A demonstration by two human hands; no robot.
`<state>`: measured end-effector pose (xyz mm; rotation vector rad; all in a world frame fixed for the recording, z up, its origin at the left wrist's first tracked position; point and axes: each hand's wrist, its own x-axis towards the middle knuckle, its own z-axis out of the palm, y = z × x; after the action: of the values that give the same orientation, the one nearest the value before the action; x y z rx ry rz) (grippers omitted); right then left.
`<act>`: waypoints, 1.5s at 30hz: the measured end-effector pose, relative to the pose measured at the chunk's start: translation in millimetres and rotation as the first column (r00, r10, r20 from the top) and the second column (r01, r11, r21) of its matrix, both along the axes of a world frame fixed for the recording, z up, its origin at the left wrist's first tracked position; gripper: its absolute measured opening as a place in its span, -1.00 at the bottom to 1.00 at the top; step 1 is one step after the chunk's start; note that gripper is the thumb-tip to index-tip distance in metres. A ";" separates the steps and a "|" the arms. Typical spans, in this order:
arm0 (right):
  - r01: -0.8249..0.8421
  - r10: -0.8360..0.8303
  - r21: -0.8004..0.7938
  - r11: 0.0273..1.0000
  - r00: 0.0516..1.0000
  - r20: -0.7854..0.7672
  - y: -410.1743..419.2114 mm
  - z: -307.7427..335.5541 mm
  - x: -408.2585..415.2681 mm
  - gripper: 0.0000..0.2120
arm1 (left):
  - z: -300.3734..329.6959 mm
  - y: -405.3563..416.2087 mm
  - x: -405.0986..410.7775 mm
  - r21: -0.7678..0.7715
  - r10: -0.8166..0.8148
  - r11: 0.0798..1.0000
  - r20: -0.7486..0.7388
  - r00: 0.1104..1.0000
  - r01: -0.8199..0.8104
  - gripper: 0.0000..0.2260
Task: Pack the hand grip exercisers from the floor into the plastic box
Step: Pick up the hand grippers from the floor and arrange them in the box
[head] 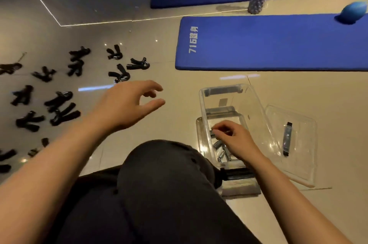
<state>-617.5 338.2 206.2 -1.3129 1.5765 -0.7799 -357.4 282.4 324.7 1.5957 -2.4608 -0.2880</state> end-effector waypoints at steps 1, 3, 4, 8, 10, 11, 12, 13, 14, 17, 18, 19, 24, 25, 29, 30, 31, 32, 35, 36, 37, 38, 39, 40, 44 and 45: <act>-0.030 0.031 -0.038 0.999 0.999 0.015 1.7 13.5 12.8 -0.92 | 2.5 17.2 2.2 0.018 0.068 0.998 -0.067 0.995 -0.067 -0.63; -0.119 0.123 -0.111 0.987 0.992 0.025 6.5 41.3 35.4 -0.91 | 5.8 49.8 14.8 0.067 0.183 0.983 -0.171 0.968 -0.174 -0.67; -0.163 0.168 -0.144 0.976 0.986 0.021 9.6 54.7 44.7 -0.90 | 7.9 62.4 24.7 0.089 0.239 0.970 -0.196 0.951 -0.225 -0.70; -0.278 0.284 -0.244 0.929 0.959 -0.011 17.4 100.2 79.4 -0.91 | 15.9 98.2 66.9 0.125 0.437 0.899 -0.238 0.867 -0.419 -0.77; -0.334 0.337 -0.277 0.901 0.941 -0.036 14.4 115.6 101.7 -0.94 | 5.3 115.4 86.1 0.145 0.527 0.849 -0.274 0.804 -0.508 -0.76; -0.372 0.373 -0.288 0.882 0.926 -0.056 12.0 121.2 114.9 -0.95 | -4.8 124.9 96.2 0.158 0.572 0.820 -0.276 0.773 -0.550 -0.75; -0.416 0.411 -0.292 0.861 0.908 -0.082 8.5 125.1 129.1 -0.95 | -17.3 134.6 106.3 0.172 0.611 0.791 -0.261 0.747 -0.587 -0.75; -0.463 0.451 -0.286 0.839 0.886 -0.111 4.5 128.4 145.0 -0.95 | -29.9 144.1 116.3 0.189 0.644 0.765 -0.238 0.727 -0.616 -0.74; -0.508 0.489 -0.273 0.817 0.861 -0.139 -0.3 130.7 162.9 -0.96 | -40.9 152.4 126.3 0.212 0.670 0.742 -0.209 0.712 -0.636 -0.73; -0.612 0.564 -0.266 0.745 0.791 -0.237 -14.9 127.8 225.3 -0.92 | -51.0 161.8 154.8 0.211 0.681 0.728 -0.106 0.725 -0.652 -0.73; -0.628 0.570 -0.272 0.729 0.777 -0.266 -17.1 121.9 246.7 -0.91 | -48.4 162.5 165.2 0.215 0.686 0.723 -0.115 0.718 -0.656 -0.74; -0.635 0.570 -0.274 0.723 0.771 -0.283 -17.1 115.2 266.0 -0.90 | -44.1 162.8 176.4 0.240 0.699 0.712 -0.150 0.699 -0.660 -0.76; -0.758 0.554 -0.233 0.609 0.617 -0.559 -17.0 76.4 306.3 -0.83 | -30.9 156.1 228.8 0.375 0.778 0.628 -0.279 0.563 -0.682 -0.80; -0.753 0.545 -0.232 0.615 0.619 -0.566 -21.0 72.7 306.6 -0.82 | -27.2 151.1 235.0 0.379 0.779 0.627 -0.310 0.545 -0.681 -0.81; -0.784 0.562 -0.101 0.612 0.521 -0.642 -43.1 58.0 323.7 -0.74 | -11.6 133.4 254.4 0.347 0.764 0.644 -0.344 0.547 -0.682 -0.82; -0.783 0.565 -0.083 0.616 0.512 -0.646 -48.5 53.1 328.6 -0.74 | -10.6 131.3 259.2 0.352 0.766 0.642 -0.334 0.550 -0.681 -0.82; -0.783 0.568 -0.067 0.618 0.505 -0.650 -53.6 48.9 333.1 -0.73 | -10.3 129.5 264.7 0.361 0.769 0.639 -0.315 0.556 -0.679 -0.82; -0.790 0.581 -0.040 0.612 0.483 -0.655 -60.3 46.1 340.4 -0.72 | -9.4 128.4 274.7 0.371 0.774 0.633 -0.296 0.559 -0.680 -0.82; -0.818 0.655 0.115 0.564 0.358 -0.666 -83.9 51.9 360.4 -0.69 | -3.4 119.3 306.6 0.409 0.781 0.625 -0.353 0.516 -0.666 -0.81; -0.818 0.684 0.162 0.552 0.332 -0.650 -90.0 61.9 368.0 -0.68 | -0.7 114.5 317.3 0.412 0.777 0.629 -0.371 0.509 -0.659 -0.81; -0.816 0.700 0.183 0.549 0.329 -0.633 -94.4 75.1 376.0 -0.68 | 1.7 109.0 327.8 0.412 0.773 0.634 -0.372 0.515 -0.654 -0.80; -0.815 0.702 0.168 0.554 0.349 -0.621 -97.7 89.2 384.8 -0.68 | 3.5 103.1 338.1 0.413 0.772 0.635 -0.366 0.519 -0.653 -0.80; -0.826 0.687 0.108 0.554 0.380 -0.620 -98.7 102.8 394.9 -0.68 | 5.3 96.9 348.3 0.416 0.777 0.630 -0.362 0.516 -0.656 -0.81; -0.847 0.671 0.024 0.532 0.403 -0.623 -96.8 115.7 405.5 -0.69 | 6.8 89.7 358.2 0.421 0.782 0.623 -0.361 0.508 -0.660 -0.81; -0.918 0.616 -0.096 0.385 0.333 -0.714 -92.7 138.1 433.4 -0.64 | 7.4 55.3 387.4 0.459 0.775 0.632 -0.386 0.501 -0.624 -0.84; -0.927 0.583 -0.061 0.371 0.284 -0.761 -99.2 134.5 435.3 -0.61 | 5.4 46.3 393.7 0.468 0.763 0.646 -0.387 0.517 -0.603 -0.85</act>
<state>-182.2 238.9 340.7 -2.7097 0.8301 -0.0037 36.2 328.7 330.1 2.0807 -1.2262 -0.8435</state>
